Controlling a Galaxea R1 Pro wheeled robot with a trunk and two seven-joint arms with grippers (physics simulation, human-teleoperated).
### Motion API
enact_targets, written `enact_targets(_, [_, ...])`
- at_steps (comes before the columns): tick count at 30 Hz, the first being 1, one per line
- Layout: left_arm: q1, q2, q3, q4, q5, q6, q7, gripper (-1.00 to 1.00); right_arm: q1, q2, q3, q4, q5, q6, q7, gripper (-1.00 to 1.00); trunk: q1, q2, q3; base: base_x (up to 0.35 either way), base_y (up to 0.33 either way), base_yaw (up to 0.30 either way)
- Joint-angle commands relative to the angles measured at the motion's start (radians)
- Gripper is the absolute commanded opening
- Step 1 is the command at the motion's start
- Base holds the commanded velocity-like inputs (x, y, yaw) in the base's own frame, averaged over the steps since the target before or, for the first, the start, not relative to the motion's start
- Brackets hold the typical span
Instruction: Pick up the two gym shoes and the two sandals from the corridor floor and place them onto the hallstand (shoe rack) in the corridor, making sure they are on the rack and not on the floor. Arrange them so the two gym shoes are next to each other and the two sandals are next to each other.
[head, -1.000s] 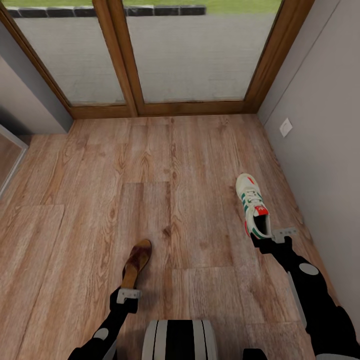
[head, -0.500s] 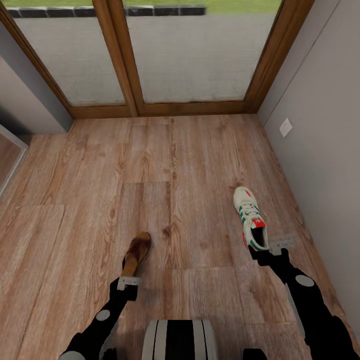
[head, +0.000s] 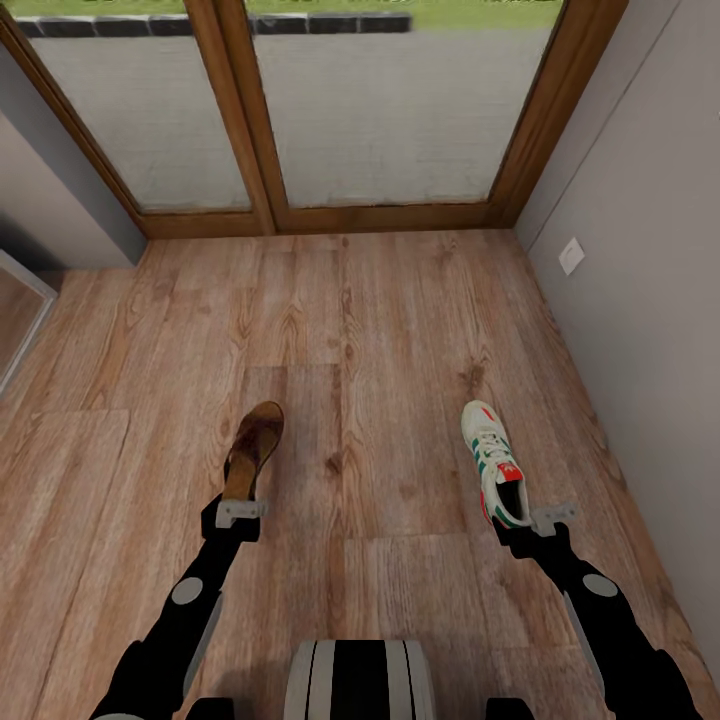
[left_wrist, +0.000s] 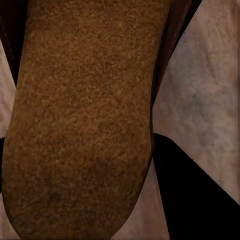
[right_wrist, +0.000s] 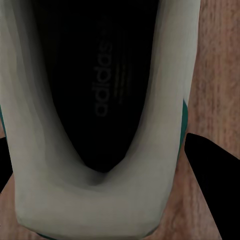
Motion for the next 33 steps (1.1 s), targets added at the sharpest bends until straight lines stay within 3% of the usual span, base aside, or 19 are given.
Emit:
enact_targets(1, [0.004, -0.001, 0.006, -0.009, -0.013, -0.002, -0.005, -1.0, 0.0, 0.001, -0.003, -0.002, 0.009, 0.004, 0.007, -1.0, 0.0, 0.0, 0.001, 0.0, 0.0, 0.0])
enact_targets(4, [0.012, -0.001, 0.007, -0.021, -0.013, -0.001, -0.006, -1.0, 0.0, 0.002, -0.003, -0.002, 0.009, 0.004, 0.007, -1.0, 0.0, 0.0, 0.005, 0.0, 0.0, 0.0])
enact_targets(19, [0.021, 0.001, 0.009, -0.026, -0.014, 0.001, -0.007, -1.0, 0.001, 0.002, -0.001, 0.036, 0.009, -0.003, 0.006, -1.0, -0.007, 0.003, 0.086, 0.0, 0.0, 0.0])
enact_targets(21, [0.021, 0.001, 0.008, -0.018, -0.014, 0.001, -0.007, -1.0, 0.001, 0.002, -0.001, 0.079, 0.009, -0.043, 0.005, -1.0, -0.008, 0.004, 0.097, 0.0, 0.0, 0.0])
enact_targets(24, [0.045, 0.0, 0.01, -0.001, -0.013, -0.001, -0.002, -1.0, 0.001, 0.005, -0.001, 0.222, 0.006, -0.2, 0.005, -1.0, -0.009, 0.004, 0.113, 0.0, 0.0, 0.0])
enact_targets(26, [0.058, 0.001, 0.01, 0.006, -0.013, -0.002, 0.001, -1.0, 0.001, 0.006, -0.002, 0.267, 0.005, -0.233, 0.005, -1.0, -0.01, 0.005, 0.124, 0.0, 0.0, 0.0])
enact_targets(29, [0.088, 0.003, 0.017, 0.109, -0.008, -0.033, 0.006, -1.0, 0.001, 0.006, -0.002, 0.418, 0.003, -0.379, 0.005, -1.0, -0.011, 0.006, 0.14, 0.0, 0.0, 0.0])
enact_targets(33, [0.092, 0.004, 0.051, 0.213, -0.002, -0.116, 0.006, -1.0, 0.001, 0.002, -0.021, 0.504, 0.002, -0.464, 0.005, -1.0, -0.013, 0.007, 0.162, 0.0, 0.0, 0.0])
